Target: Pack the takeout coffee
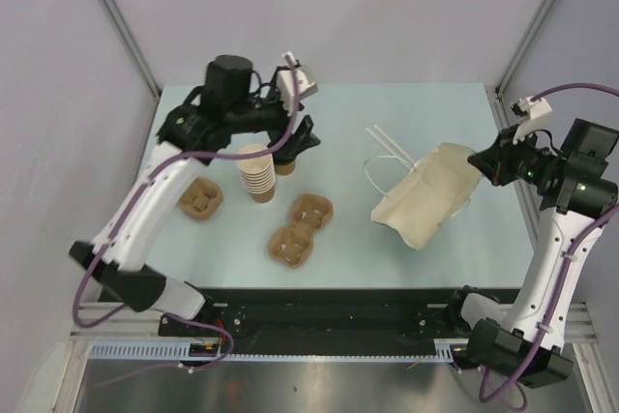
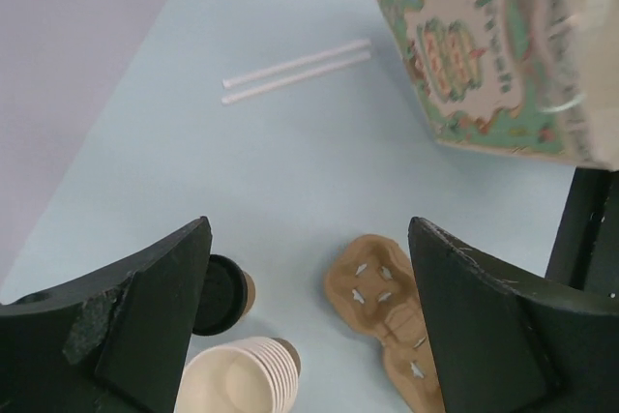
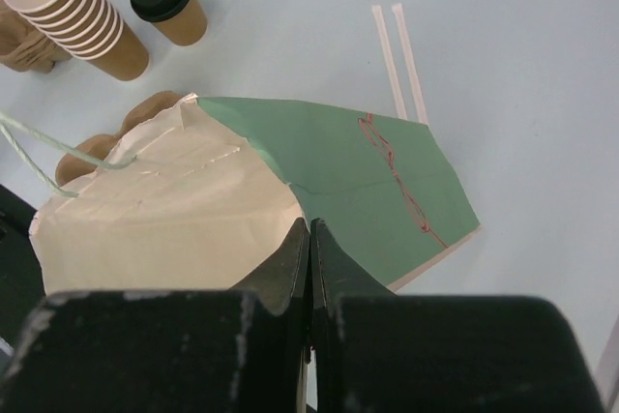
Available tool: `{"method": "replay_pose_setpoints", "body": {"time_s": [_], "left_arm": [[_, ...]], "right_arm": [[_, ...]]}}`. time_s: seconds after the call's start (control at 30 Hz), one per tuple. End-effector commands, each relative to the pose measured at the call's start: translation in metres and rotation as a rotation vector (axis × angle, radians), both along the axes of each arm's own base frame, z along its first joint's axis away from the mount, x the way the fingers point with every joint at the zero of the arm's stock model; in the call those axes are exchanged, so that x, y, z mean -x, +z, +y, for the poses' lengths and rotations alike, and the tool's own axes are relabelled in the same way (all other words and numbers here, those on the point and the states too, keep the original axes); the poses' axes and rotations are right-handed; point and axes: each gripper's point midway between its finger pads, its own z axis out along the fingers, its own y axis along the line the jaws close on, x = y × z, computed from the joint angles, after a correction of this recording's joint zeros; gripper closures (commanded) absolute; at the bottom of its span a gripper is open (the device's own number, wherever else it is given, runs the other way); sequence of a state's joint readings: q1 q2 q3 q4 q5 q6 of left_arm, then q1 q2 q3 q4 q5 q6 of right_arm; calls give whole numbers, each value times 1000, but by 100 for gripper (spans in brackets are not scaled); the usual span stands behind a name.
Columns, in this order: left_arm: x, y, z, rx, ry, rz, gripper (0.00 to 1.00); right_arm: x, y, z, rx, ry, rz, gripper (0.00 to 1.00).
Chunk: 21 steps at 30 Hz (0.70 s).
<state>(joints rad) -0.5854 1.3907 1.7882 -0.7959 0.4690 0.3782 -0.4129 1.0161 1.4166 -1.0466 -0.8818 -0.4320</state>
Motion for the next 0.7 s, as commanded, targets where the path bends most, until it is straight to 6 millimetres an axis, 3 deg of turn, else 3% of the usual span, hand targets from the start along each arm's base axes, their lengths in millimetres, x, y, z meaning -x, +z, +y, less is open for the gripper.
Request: {"method": "replay_pose_setpoints", "body": {"time_s": [0.0, 0.07, 0.1, 0.17, 0.2, 0.27, 0.47, 0.67], "left_arm": [[-19, -58, -24, -104, -138, 114, 13], [-27, -67, -31, -125, -163, 138, 17], [-36, -87, -38, -164, -199, 155, 19], [-31, -101, -40, -215, -305, 144, 23], [-32, -121, -40, -253, -335, 179, 23], [-38, -141, -38, -311, -370, 167, 25], [-39, -209, -31, -470, -544, 186, 28], [-45, -262, -24, -554, -524, 211, 32]], "right_arm": [[15, 6, 7, -33, 143, -67, 100], [23, 7, 8, -47, 144, -56, 100], [26, 6, 9, -33, 155, -65, 100], [33, 3, 11, -30, 157, -50, 100], [35, 3, 12, -26, 158, -51, 100], [40, 3, 16, -28, 169, -49, 100], [37, 5, 15, -44, 157, -44, 100], [34, 3, 14, -63, 151, -26, 100]]}}
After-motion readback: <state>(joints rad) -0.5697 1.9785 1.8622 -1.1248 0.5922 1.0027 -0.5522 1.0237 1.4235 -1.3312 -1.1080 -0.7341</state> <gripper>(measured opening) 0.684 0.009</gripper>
